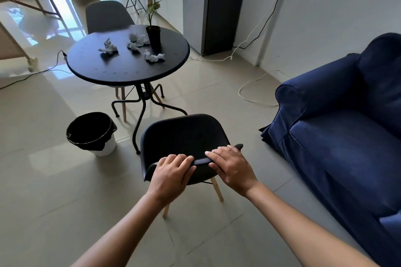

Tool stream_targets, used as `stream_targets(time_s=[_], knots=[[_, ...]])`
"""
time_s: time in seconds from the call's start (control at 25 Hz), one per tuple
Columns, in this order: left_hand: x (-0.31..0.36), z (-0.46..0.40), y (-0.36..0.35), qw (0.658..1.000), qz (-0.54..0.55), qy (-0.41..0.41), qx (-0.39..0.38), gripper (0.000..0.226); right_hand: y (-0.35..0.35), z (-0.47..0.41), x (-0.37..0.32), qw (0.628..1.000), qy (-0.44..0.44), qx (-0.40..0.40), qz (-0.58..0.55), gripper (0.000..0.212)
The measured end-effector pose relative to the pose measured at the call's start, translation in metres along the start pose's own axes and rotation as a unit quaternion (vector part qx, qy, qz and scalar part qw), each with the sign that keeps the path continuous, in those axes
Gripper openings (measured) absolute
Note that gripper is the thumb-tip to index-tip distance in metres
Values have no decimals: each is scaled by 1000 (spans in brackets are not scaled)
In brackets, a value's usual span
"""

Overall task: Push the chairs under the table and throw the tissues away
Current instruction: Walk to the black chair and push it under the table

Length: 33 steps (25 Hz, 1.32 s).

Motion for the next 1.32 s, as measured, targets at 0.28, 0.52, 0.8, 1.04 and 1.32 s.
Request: stream_targets(time_s=[0.28, 0.52, 0.8, 1.04, 1.32], knots=[[12, -14, -2, 999, -17, 28, 42, 60, 3, -12, 22, 998, 33, 8, -45, 32], [58, -30, -10, 992, -39, 106, 64, 65, 10, -10, 72, 989, 83, -9, -118, 44], [106, -54, -30, 981, -46, 185, 29, 60, 14, -11, 129, 980, 112, -80, -146, 22], [94, -73, -40, 977, -40, 210, -1, 51, -10, -26, 147, 974, 109, -127, -151, 28], [42, -103, -52, 972, -41, 232, -23, 58, -59, -72, 152, 964, 91, -186, -165, 34]])
Point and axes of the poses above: each hand's wrist, its own z-axis away from the middle knuckle, its own y-axis out of the back of the hand, x = y × z, the point moved 8 cm from there along -z, towards the middle knuckle, and after that the axes turned 10 degrees about x, right-handed, at the moved point
